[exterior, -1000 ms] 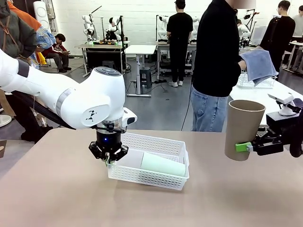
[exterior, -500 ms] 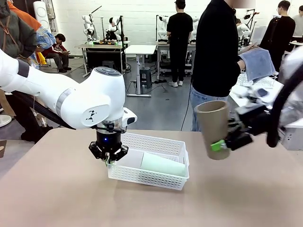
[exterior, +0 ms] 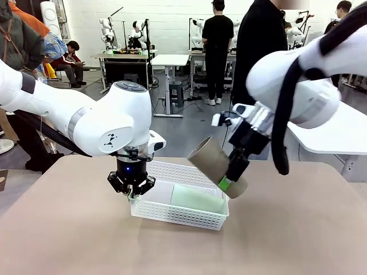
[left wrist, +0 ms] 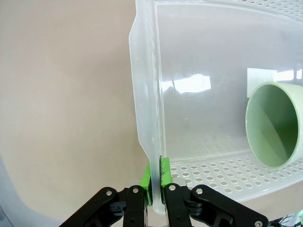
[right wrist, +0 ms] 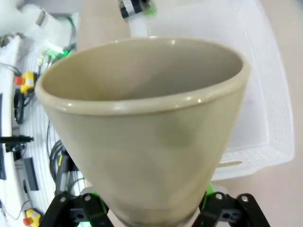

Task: Clean and organize the cups into the basket.
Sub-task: Pick up the Reusable plastic cup from the right side of the table and stack it inside the Organizing basket in the center of the table.

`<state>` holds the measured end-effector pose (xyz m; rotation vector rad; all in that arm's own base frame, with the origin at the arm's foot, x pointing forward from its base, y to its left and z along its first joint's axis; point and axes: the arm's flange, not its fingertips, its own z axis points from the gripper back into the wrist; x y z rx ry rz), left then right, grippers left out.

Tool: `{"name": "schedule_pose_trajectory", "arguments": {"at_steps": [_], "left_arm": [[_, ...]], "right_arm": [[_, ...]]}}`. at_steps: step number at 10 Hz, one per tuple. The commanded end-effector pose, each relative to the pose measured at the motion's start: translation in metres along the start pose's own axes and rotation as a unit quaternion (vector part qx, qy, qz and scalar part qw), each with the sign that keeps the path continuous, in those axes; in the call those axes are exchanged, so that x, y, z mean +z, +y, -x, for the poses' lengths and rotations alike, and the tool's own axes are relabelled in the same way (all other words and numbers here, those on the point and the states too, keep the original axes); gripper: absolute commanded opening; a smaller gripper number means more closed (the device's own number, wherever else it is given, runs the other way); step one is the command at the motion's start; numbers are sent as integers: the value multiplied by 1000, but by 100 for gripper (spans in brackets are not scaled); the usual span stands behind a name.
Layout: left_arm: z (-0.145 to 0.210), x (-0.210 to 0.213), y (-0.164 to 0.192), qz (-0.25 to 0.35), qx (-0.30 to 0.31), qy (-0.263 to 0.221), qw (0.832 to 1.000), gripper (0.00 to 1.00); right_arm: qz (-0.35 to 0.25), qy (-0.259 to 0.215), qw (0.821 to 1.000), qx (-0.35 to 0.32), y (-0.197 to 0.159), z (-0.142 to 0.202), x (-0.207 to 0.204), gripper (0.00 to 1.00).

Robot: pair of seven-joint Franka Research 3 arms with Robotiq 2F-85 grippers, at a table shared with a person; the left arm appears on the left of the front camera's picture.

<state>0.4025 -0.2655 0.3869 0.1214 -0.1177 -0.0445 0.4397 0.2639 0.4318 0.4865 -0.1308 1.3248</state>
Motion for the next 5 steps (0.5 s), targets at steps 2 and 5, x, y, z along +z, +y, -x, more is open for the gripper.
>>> {"name": "schedule_pose_trajectory", "arguments": {"at_steps": [2,5], "left_arm": [[2,0,2,-3,-3,-4,1000,0],[2,0,2,-3,-3,-4,1000,0]], "right_arm": [[39,88,995,-14,-4,-38,-10,80],[32,81,996,-4,-1,-34,-18,80]]}}
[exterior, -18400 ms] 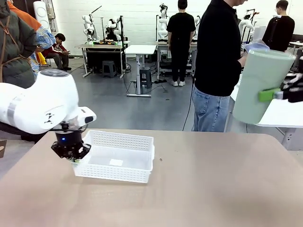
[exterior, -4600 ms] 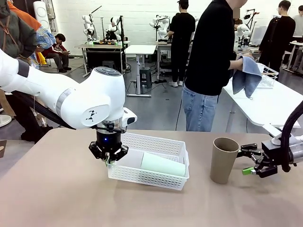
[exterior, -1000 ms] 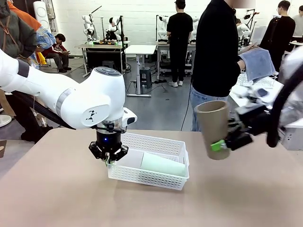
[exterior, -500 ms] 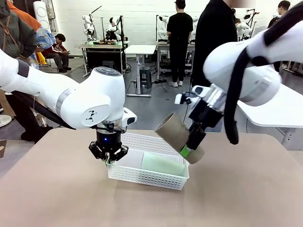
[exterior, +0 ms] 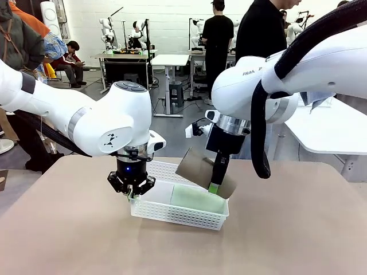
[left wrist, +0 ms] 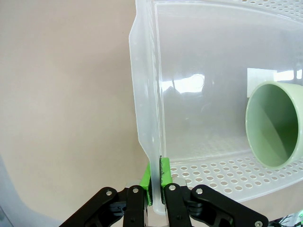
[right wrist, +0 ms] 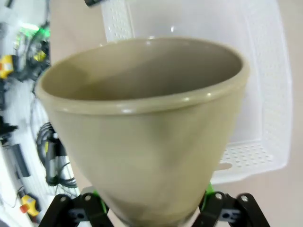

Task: Clean and organize the cups into the basket.
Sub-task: Pick up the Reusable plastic cup from the right side of the table and stack it inside the Organizing basket in the center of the table.

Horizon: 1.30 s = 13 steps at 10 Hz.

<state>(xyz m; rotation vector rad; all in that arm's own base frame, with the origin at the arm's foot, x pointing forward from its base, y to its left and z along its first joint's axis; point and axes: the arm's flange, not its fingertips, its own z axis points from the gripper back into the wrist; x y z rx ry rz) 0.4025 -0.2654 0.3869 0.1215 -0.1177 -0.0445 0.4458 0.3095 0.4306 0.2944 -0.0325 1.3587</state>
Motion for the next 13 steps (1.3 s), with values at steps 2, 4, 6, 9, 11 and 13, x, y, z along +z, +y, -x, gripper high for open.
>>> {"name": "schedule_pose_trajectory", "arguments": {"at_steps": [2,4,6,9,11,13], "left_arm": [[2,0,2,-3,-3,-4,1000,0],[2,0,2,-3,-3,-4,1000,0],[2,0,2,-3,-3,-4,1000,0],[2,0,2,-3,-3,-4,1000,0],[2,0,2,-3,-3,-4,1000,0],[2,0,2,-3,-3,-4,1000,0]], "right_arm": [[-9,-10,1000,-7,-3,8,-1,80],[-9,-10,1000,-7,-3,8,-1,80],[40,31,999,3,-1,3,0,81],[92,88,992,-25,-12,-8,-6,81],[98,91,991,-21,-20,-27,-4,81],[94,88,992,-14,-30,-49,-7,81]]}}
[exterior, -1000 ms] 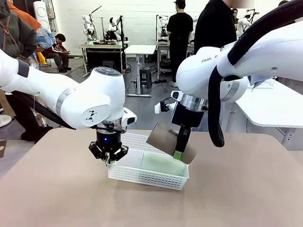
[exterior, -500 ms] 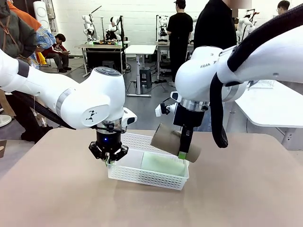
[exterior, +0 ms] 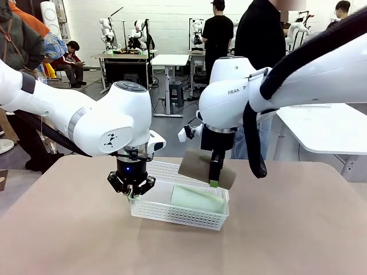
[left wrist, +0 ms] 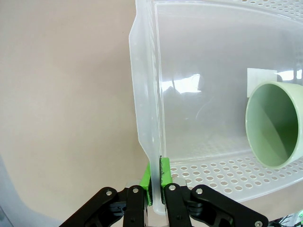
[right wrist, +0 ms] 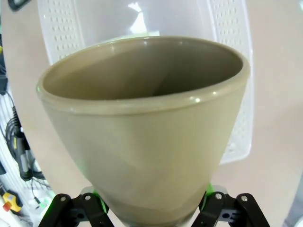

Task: Clean and organize the cups into the basket.
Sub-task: Pick up the Reusable plastic cup from the right side of the table and stack it inside the Organizing basket in the center of the table.

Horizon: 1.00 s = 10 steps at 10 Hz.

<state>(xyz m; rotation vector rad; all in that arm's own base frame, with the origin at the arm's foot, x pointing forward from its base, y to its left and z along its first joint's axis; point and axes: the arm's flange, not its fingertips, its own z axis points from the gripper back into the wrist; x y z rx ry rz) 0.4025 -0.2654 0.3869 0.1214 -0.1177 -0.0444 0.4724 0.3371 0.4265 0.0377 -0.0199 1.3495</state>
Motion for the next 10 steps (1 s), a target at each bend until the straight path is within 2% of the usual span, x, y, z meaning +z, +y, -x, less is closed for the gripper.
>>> {"name": "schedule_pose_trajectory", "arguments": {"at_steps": [1,5,8,10], "left_arm": [[2,0,2,-3,-3,-4,1000,0],[2,0,2,-3,-3,-4,1000,0],[2,0,2,-3,-3,-4,1000,0],[2,0,2,-3,-3,-4,1000,0]], "right_arm": [[3,9,1000,-3,-13,-27,-1,81],[-4,-2,1000,17,-41,-49,-18,81],[-16,-51,998,44,-67,-35,-36,81],[-30,-59,997,46,-78,-22,-49,81]]}}
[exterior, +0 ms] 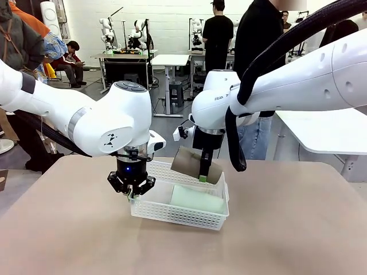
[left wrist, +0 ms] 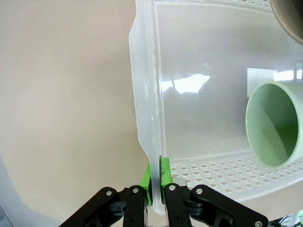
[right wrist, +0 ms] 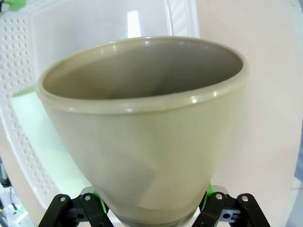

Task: Clean and organize the cups into the basket.
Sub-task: Pick up the Reusable plastic cup from the right side of the table and stack it inside the Organizing basket in the center of the table.

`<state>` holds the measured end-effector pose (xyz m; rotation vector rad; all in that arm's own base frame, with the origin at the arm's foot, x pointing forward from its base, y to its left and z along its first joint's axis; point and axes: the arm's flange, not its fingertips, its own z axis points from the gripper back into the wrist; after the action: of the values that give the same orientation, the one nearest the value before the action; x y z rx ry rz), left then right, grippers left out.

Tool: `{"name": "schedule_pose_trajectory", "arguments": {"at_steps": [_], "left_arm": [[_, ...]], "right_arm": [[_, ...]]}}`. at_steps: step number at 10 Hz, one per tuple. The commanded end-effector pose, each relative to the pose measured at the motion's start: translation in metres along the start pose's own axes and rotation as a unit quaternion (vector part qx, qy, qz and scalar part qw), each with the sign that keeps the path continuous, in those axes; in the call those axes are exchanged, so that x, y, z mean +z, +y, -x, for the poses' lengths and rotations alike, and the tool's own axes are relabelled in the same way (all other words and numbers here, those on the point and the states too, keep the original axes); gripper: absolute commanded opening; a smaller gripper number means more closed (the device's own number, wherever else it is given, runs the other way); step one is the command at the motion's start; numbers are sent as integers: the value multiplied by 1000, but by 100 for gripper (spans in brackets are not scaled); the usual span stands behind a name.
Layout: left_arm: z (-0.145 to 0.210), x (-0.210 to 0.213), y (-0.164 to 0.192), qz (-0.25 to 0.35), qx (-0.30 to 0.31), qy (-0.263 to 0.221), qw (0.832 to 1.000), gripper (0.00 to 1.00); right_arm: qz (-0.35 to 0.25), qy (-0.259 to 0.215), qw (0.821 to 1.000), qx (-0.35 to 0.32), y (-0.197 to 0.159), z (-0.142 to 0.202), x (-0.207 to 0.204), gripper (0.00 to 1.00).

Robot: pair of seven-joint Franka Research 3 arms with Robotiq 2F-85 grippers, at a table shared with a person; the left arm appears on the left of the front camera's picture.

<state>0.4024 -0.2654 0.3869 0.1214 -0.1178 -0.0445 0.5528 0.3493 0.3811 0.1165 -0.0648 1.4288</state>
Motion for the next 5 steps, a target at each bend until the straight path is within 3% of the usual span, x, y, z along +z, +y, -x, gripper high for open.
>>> {"name": "schedule_pose_trajectory", "arguments": {"at_steps": [1,5], "left_arm": [[2,0,2,-3,-3,-4,1000,0],[2,0,2,-3,-3,-4,1000,0]], "right_arm": [[-22,-24,999,4,-2,11,-10,81],[-42,-21,999,9,-2,29,-43,81]]}}
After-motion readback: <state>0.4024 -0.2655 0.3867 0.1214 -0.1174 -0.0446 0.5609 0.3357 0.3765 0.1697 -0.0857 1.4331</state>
